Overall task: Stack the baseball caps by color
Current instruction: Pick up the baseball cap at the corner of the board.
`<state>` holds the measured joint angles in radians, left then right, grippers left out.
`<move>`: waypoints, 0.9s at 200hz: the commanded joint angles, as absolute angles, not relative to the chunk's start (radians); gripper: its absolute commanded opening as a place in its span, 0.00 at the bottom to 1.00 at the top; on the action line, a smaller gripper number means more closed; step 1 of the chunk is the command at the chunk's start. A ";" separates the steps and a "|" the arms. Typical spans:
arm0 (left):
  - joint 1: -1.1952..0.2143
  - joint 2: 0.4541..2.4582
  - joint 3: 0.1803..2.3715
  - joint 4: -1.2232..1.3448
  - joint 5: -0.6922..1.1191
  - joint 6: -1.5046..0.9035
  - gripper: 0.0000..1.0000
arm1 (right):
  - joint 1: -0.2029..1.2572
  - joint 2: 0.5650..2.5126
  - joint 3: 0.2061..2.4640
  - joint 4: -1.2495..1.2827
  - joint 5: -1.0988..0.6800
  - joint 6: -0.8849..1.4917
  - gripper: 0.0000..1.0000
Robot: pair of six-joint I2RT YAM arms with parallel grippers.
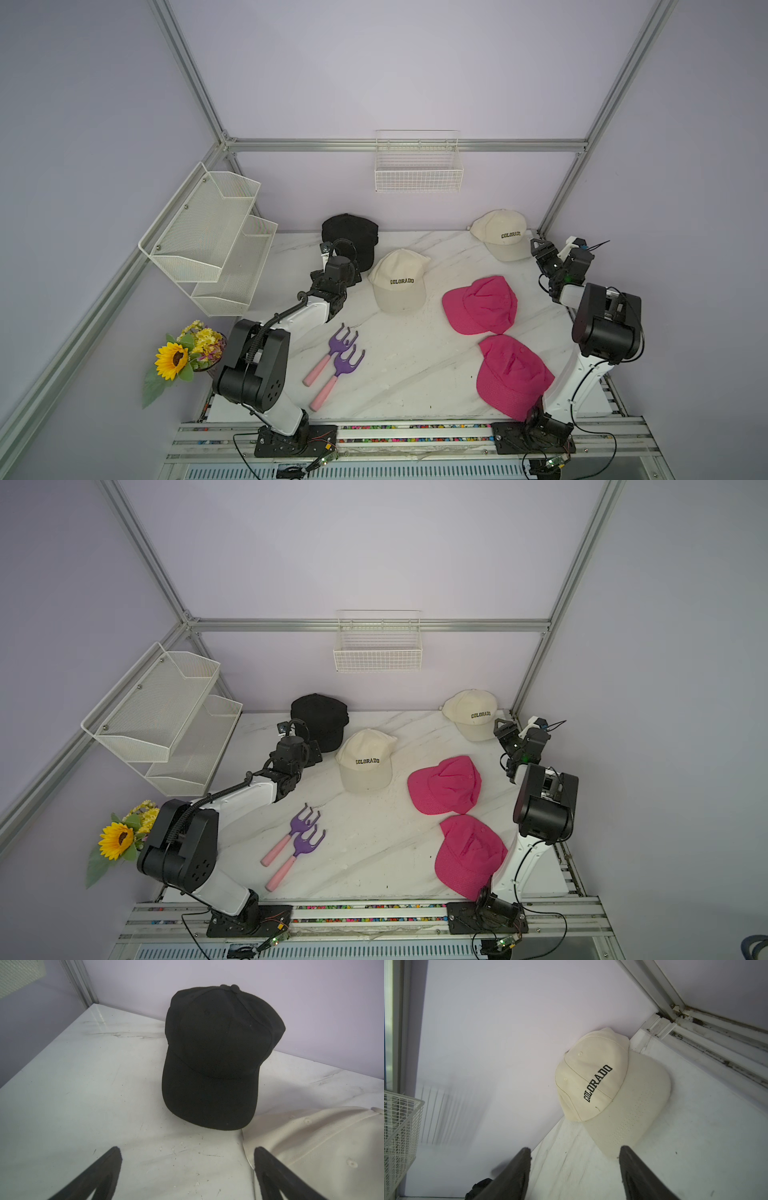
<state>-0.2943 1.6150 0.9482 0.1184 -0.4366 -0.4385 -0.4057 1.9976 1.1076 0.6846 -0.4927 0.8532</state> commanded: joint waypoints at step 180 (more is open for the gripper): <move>-0.282 1.653 1.017 0.175 -0.466 -0.455 1.00 | -0.369 2.427 1.346 0.822 -0.404 1.314 0.48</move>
<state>-0.2882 1.6466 0.9848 0.1303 -0.4351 -0.4522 -0.3927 2.3825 1.2999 0.8391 -0.4801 1.2491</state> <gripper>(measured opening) 0.994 0.499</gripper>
